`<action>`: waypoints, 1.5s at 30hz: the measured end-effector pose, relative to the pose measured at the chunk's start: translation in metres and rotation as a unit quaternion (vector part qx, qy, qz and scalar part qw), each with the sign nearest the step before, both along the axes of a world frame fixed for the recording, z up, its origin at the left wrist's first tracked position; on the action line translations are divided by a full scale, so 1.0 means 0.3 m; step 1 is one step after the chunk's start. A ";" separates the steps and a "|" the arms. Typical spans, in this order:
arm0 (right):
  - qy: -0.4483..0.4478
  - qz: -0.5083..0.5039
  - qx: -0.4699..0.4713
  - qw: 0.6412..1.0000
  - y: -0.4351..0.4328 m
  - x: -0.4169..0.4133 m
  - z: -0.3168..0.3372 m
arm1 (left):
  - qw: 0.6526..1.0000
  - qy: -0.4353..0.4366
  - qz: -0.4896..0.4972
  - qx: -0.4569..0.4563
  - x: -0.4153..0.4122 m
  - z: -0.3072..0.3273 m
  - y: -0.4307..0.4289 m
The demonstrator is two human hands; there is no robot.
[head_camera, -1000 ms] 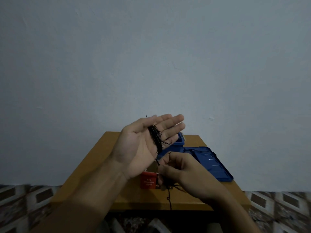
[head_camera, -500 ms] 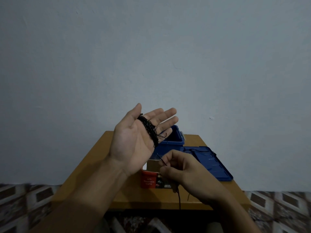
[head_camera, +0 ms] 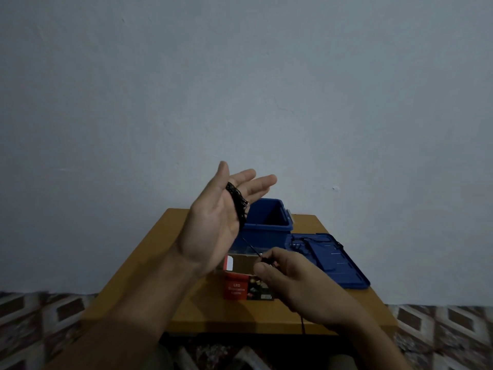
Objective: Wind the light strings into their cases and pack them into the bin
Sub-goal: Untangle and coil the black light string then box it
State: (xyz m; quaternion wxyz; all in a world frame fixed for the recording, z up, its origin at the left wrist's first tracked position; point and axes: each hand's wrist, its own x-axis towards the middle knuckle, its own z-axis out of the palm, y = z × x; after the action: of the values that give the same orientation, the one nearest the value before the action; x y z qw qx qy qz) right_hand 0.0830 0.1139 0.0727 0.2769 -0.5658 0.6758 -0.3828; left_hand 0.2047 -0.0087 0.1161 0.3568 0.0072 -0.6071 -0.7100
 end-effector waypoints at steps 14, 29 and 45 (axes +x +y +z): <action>0.108 0.007 -0.088 0.990 0.037 -0.011 0.094 | 0.973 -0.223 -0.007 -0.059 -0.008 -0.055 -0.005; -0.125 -0.055 -0.108 0.985 0.017 -0.010 0.185 | 0.941 -0.313 -0.090 -0.091 0.009 -0.031 0.054; -0.336 0.014 -0.117 0.934 -0.013 -0.036 0.199 | 0.911 -0.279 -0.304 -0.010 0.028 -0.068 -0.033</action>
State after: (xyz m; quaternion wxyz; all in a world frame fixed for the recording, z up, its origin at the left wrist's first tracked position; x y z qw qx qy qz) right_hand 0.0721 0.1101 0.1325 0.4253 -0.4414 0.4859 -0.6230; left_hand 0.2133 -0.0186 0.0957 -0.0607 0.0168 -0.6615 -0.7473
